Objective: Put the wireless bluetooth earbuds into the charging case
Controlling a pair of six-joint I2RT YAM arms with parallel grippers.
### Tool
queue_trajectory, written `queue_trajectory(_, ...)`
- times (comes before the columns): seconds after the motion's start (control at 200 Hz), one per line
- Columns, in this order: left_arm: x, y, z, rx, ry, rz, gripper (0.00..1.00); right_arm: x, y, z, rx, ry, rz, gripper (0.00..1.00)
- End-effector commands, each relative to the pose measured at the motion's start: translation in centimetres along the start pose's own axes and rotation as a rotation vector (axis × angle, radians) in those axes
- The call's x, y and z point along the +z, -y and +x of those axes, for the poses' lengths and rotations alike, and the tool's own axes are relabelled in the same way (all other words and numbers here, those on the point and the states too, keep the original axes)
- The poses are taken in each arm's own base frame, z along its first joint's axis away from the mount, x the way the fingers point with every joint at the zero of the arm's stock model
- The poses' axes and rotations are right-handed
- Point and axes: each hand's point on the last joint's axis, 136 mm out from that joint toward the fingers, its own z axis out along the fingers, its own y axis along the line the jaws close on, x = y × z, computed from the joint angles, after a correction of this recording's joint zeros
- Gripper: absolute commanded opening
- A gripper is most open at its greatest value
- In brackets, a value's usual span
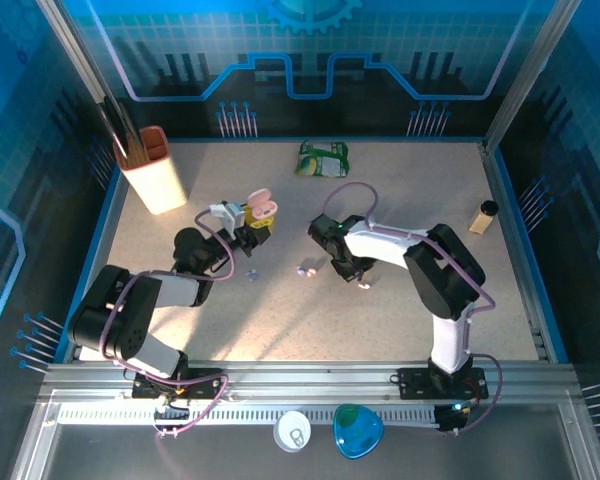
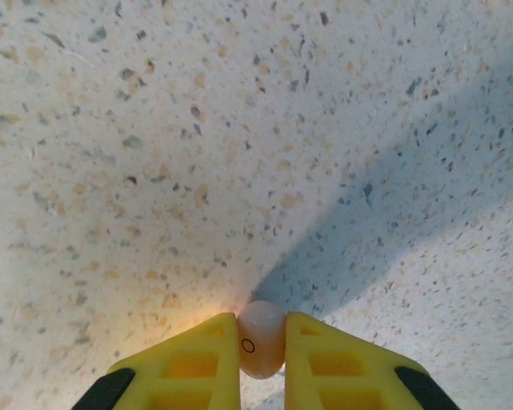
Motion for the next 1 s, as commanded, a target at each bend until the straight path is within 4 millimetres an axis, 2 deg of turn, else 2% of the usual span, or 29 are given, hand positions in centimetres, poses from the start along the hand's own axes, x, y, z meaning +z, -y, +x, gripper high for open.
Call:
queue_trajectory(0.0, 0.3, 0.9, -0.5, 0.041, 0.016, 0.078, 0.19, -1.8, 0.1, -0.1, 0.150, 0.037, -0.187, 0.18)
queue_trajectory(0.17, 0.7, 2.2, 0.2, 0.033, -0.003, 0.156, 0.19, -2.5, 0.1, 0.1, 0.341, 0.055, -0.439, 0.18)
queue_trajectory(0.345, 1.2, 3.8, 1.0, 0.053, -0.016, 0.216, 0.18, -3.9, 0.0, -0.7, 0.473, 0.114, -0.660, 0.18)
queue_trajectory(0.57, 2.0, 5.7, 1.9, 0.032, -0.040, 0.303, 0.17, -5.9, 0.7, -1.1, 0.562, 0.169, -0.811, 0.18)
queue_trajectory(0.715, 2.5, 7.1, 2.6, 0.021, -0.058, 0.359, 0.17, -7.2, 1.2, -1.2, 0.579, 0.216, -0.843, 0.17)
queue_trajectory(0.835, 2.7, 8.0, 2.8, 0.027, -0.066, 0.397, 0.17, -9.7, 1.2, -1.9, 0.519, 0.309, -0.894, 0.18)
queue_trajectory(0.995, 2.9, 9.4, 3.0, 0.043, -0.086, 0.461, 0.18, -14.8, 0.2, -2.8, 0.348, 0.466, -1.001, 0.16)
